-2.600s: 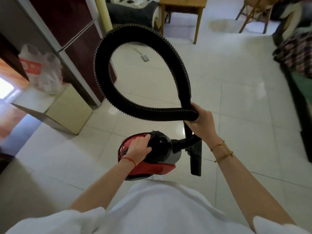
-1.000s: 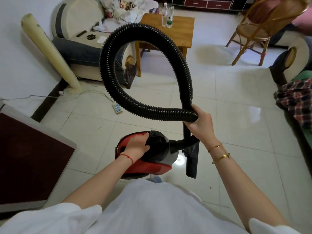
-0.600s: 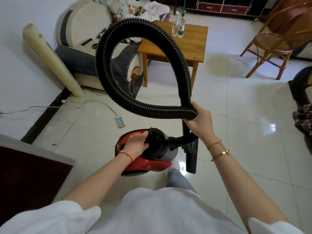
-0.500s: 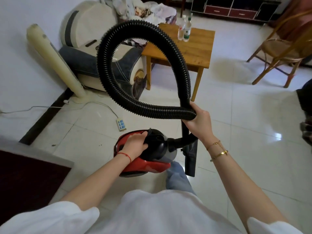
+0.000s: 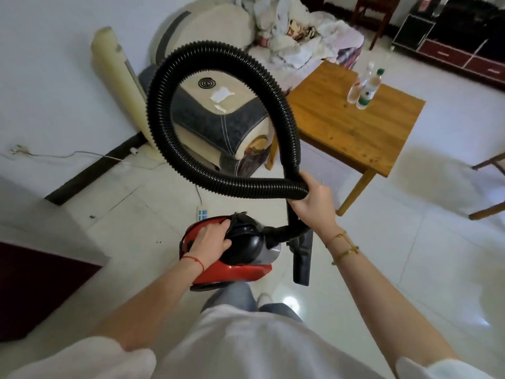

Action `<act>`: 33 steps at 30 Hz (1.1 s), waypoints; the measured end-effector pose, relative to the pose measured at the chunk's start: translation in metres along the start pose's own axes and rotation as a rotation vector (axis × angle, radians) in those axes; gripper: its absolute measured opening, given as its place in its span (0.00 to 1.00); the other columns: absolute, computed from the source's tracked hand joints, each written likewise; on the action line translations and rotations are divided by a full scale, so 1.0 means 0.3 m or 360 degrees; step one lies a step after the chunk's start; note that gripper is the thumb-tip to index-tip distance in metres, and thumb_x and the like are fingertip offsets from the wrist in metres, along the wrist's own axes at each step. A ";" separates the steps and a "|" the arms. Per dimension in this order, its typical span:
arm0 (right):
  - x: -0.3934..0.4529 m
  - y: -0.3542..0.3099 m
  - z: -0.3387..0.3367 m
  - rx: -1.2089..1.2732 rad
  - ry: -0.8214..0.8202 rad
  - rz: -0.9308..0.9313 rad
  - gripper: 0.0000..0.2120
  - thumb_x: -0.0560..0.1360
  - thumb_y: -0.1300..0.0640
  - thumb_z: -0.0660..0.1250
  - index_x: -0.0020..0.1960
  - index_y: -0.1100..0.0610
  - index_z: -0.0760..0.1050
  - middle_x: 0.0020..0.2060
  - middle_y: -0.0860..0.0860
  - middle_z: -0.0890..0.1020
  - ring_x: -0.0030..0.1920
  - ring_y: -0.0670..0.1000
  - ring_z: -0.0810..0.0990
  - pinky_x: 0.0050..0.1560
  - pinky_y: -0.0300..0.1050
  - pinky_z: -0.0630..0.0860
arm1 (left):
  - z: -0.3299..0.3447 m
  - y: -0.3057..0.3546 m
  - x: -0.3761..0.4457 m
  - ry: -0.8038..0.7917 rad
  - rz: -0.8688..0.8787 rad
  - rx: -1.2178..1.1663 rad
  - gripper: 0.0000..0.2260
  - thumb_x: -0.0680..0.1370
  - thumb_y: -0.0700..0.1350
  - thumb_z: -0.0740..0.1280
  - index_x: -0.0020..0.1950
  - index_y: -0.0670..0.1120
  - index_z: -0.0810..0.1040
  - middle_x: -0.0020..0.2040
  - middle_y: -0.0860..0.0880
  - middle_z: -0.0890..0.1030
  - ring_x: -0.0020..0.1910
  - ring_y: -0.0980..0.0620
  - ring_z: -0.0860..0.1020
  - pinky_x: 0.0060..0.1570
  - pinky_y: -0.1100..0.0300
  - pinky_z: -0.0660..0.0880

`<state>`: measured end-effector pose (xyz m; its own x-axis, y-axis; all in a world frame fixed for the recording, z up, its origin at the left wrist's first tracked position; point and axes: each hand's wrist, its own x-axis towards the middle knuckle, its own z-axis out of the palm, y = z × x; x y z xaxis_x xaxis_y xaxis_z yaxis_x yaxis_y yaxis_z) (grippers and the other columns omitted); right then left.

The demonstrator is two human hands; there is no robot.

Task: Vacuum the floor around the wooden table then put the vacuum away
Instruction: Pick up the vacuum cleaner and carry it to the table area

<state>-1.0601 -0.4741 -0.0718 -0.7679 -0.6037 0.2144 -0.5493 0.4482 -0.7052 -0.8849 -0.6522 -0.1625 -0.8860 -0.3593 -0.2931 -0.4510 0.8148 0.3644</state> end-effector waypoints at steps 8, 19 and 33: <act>0.435 0.130 0.102 0.0036 -0.0159 -0.0042 0.20 0.69 0.55 0.68 0.61 0.53 0.74 0.38 0.45 0.80 0.40 0.50 0.80 0.39 0.42 0.74 | -0.057 -0.021 0.366 -0.0009 -0.0161 -0.0027 0.11 0.75 0.42 0.65 0.56 0.44 0.72 0.45 0.45 0.80 0.45 0.43 0.79 0.46 0.49 0.76; 0.966 0.363 0.355 0.0028 -0.0368 0.0100 0.23 0.69 0.59 0.69 0.63 0.52 0.72 0.42 0.49 0.82 0.43 0.52 0.81 0.43 0.47 0.79 | -0.064 -0.152 0.885 -0.0172 -0.0305 0.0047 0.20 0.78 0.43 0.63 0.69 0.44 0.66 0.55 0.44 0.79 0.54 0.43 0.77 0.53 0.52 0.73; 1.344 0.932 0.822 0.0026 -0.0588 0.0164 0.25 0.70 0.59 0.72 0.65 0.54 0.71 0.48 0.50 0.82 0.50 0.53 0.80 0.54 0.54 0.79 | 0.350 -0.357 1.490 -0.0266 -0.0464 0.0081 0.23 0.80 0.44 0.60 0.74 0.44 0.60 0.61 0.44 0.75 0.58 0.46 0.74 0.56 0.54 0.71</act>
<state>-1.4421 -0.7547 -0.3494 -0.6466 -0.7542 -0.1142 -0.4676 0.5102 -0.7219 -1.2212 -0.8522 -0.4254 -0.6885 -0.5045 -0.5210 -0.6733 0.7117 0.2005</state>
